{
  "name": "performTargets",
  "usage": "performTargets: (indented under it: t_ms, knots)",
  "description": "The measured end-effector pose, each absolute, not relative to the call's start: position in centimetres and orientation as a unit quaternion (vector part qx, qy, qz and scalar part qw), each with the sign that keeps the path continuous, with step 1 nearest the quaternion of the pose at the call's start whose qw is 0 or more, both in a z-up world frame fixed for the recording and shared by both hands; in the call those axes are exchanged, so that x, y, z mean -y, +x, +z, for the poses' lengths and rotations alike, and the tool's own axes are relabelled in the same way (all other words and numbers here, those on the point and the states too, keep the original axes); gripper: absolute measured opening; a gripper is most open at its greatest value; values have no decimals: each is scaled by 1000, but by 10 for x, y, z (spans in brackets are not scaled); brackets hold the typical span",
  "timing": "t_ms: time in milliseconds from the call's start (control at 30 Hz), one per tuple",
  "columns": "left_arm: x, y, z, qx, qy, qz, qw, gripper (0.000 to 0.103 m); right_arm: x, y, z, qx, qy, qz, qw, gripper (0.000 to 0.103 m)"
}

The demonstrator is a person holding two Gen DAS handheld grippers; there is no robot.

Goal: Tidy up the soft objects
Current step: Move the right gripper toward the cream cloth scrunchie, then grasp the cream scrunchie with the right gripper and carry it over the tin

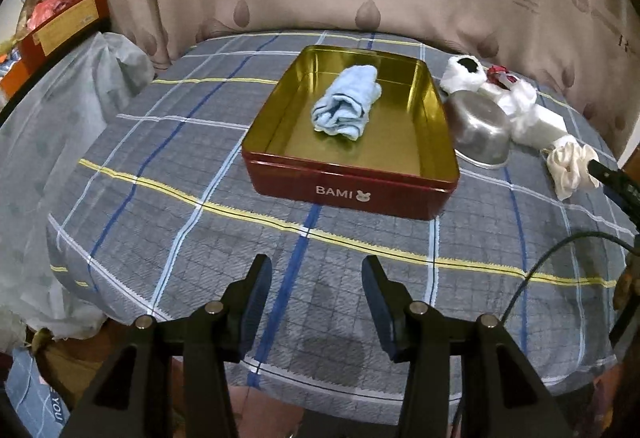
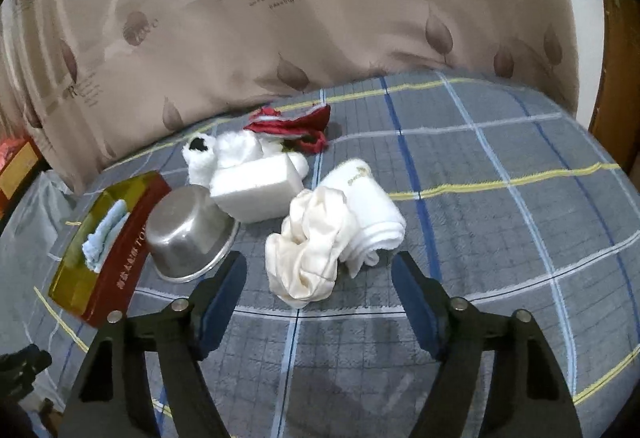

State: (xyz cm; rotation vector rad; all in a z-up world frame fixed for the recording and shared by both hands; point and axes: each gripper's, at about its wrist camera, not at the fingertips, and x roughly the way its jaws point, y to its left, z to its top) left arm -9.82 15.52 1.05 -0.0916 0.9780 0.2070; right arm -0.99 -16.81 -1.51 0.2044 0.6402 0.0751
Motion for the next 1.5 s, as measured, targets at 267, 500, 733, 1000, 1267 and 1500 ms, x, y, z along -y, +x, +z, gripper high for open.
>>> performTargets:
  t_ms: [267, 500, 733, 1000, 1267, 1500]
  knots:
    - [-148, -96, 2, -482, -24, 82, 872, 48, 162, 7, -21, -336, 94, 46, 936, 22]
    - [-147, -96, 2, -482, -25, 83, 872, 48, 160, 7, -19, -354, 133, 88, 921, 8]
    - [-144, -98, 4, -477, -27, 80, 875, 48, 125, -18, 38, -310, 119, 164, 929, 8]
    - [-148, -100, 10, -465, -31, 89, 880, 48, 50, 9, 69, -317, 116, 246, 909, 8]
    - [-161, -99, 8, -466, -42, 86, 880, 48, -30, 57, 66, -338, 56, 257, 904, 8]
    - [-163, -97, 10, -464, -43, 82, 881, 48, -79, 101, 32, -367, -12, 229, 901, 8]
